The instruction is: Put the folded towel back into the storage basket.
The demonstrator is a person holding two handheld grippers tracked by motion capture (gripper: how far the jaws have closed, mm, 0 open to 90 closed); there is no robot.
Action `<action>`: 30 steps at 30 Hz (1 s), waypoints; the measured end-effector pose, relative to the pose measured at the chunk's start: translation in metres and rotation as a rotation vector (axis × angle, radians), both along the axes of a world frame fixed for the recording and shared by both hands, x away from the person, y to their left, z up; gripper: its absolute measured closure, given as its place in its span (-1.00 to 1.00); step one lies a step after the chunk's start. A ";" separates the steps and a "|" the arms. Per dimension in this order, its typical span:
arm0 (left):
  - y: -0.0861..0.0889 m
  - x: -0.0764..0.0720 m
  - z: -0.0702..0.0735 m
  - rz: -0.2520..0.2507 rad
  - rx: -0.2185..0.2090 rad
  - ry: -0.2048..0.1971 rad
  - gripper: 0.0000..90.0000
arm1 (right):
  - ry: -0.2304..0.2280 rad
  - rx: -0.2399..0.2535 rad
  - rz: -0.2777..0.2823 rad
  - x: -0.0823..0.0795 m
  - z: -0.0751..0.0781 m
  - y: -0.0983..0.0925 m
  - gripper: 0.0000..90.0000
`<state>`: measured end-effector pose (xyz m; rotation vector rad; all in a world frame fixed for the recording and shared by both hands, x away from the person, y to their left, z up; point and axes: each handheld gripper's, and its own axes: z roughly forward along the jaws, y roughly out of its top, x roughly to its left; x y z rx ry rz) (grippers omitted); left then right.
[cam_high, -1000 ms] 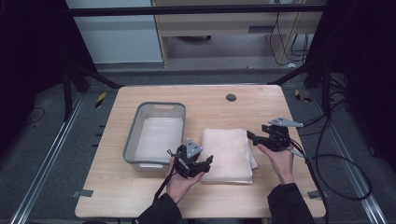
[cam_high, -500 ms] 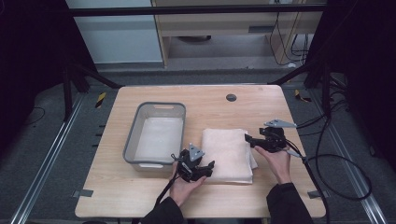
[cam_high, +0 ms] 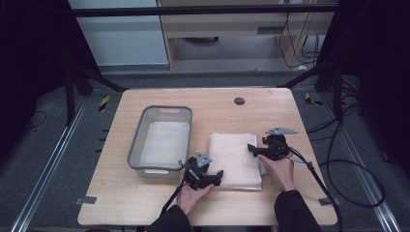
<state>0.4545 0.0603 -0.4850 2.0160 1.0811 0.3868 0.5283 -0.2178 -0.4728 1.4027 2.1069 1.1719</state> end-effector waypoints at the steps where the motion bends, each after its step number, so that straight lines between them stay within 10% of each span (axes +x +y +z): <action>1: 0.000 0.000 -0.001 0.002 -0.003 0.003 -0.42 | 0.000 0.000 0.000 0.000 0.000 0.000 -0.41; 20: -0.002 0.003 -0.013 0.007 -0.027 0.034 -0.43 | 0.075 -0.022 -0.002 0.008 -0.021 0.008 -0.37; 30: -0.003 0.006 -0.017 -0.006 -0.054 0.057 -0.43 | 0.154 0.079 -0.009 0.011 -0.027 0.005 -0.21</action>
